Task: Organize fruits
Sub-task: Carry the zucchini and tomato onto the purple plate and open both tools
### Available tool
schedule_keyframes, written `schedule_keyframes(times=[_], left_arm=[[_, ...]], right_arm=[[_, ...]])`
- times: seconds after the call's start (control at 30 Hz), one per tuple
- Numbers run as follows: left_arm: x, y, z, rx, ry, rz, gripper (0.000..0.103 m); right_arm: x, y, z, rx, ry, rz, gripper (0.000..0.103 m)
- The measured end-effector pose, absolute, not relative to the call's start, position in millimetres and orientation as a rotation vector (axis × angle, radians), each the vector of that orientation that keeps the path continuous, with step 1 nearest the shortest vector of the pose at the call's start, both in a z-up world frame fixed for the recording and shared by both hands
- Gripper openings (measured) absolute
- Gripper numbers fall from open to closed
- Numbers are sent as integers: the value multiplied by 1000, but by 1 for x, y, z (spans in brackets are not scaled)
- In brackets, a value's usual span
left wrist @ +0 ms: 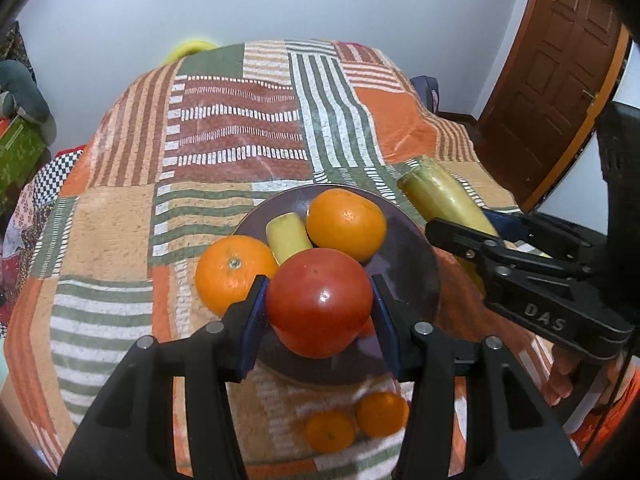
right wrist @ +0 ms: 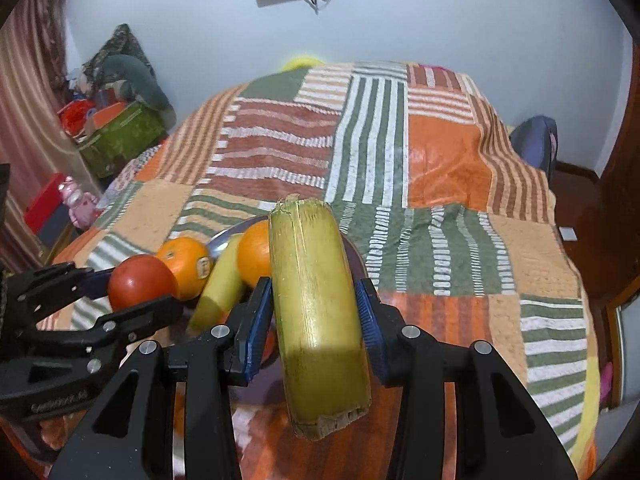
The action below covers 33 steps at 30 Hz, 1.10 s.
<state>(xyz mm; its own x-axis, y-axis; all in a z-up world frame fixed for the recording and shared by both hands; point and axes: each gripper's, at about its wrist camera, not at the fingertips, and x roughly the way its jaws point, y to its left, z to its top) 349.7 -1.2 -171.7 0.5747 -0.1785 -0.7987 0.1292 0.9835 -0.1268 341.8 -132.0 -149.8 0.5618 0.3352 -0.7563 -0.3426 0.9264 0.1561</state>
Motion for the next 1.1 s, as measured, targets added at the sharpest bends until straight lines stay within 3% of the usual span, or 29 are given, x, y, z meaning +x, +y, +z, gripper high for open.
schedule_keyframes(times=[0.4,0.77,0.87,1.0,1.1], left_arm=[[385,-12,-193,-23,959,-156,49],[384,-10,-200,-48,1016,-184,49],[375,-7,-197,-45,1005,-195,51],[359,-2,-178,-26,945,-181,65],[348,4,-164,-27,921,-180,65]], right_arm=[[376,-136,-179,47,982,349,36],[367,-124,-161,-35,943,395,35],[358,-125,-157,-34,943,415,35],[341,-129,-147,-55,922,435,36],[327,-130,-140,-58,906,452,40]])
